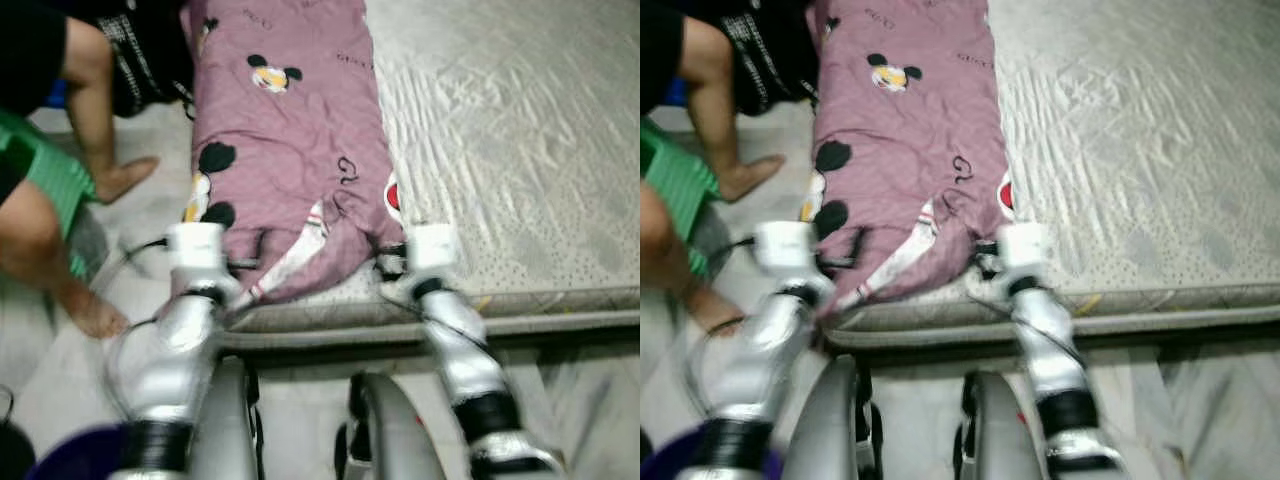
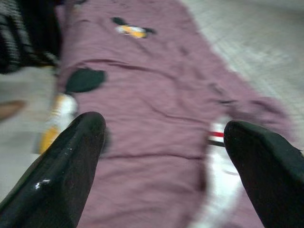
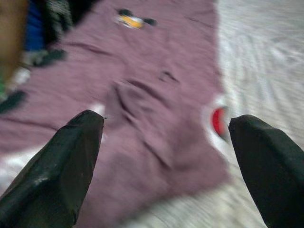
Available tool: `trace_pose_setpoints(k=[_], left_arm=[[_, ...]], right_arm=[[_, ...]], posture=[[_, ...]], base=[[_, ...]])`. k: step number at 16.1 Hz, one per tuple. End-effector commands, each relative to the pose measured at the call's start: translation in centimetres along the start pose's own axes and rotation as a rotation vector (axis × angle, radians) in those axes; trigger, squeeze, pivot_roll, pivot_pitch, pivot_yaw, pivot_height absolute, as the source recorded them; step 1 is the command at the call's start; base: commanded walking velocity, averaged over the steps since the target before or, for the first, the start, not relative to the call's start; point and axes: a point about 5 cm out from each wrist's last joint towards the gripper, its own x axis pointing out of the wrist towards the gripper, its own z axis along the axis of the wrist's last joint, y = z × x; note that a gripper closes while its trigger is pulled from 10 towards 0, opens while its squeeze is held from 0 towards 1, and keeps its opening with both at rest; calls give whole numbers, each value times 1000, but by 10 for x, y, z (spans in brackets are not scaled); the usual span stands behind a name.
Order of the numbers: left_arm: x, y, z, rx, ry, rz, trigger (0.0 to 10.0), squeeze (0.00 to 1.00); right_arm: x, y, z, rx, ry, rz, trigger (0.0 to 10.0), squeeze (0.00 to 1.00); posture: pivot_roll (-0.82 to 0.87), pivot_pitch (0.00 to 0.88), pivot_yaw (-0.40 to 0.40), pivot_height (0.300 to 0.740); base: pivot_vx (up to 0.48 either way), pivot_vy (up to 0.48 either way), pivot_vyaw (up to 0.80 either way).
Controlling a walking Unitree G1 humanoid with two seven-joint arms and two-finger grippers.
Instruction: Clean up the room
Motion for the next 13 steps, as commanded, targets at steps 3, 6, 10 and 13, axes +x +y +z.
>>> trace_pose_setpoints(k=[3, 6, 10, 13], left_arm=[[1, -13, -8, -17, 43, -23, 10000, 0], [1, -12, -8, -19, 45, -18, 10000, 0], [2, -12, -8, -20, 45, -13, 10000, 0], [3, -12, -8, -21, 46, -13, 10000, 0]], right_arm=[[-7, -12, -9, -8, 32, -29, 10000, 0], [-7, -12, -9, -1, 32, -28, 10000, 0], [-6, -12, -10, 9, 42, -11, 10000, 0], [-5, -12, -10, -15, 42, -1, 10000, 0]], posture=[[-16, 241, -12, 609], [-18, 241, -13, 574], [-18, 240, -13, 554], [-18, 237, -13, 554]], base=[[0, 0, 0], [0, 0, 0], [0, 0, 0], [0, 0, 210]])
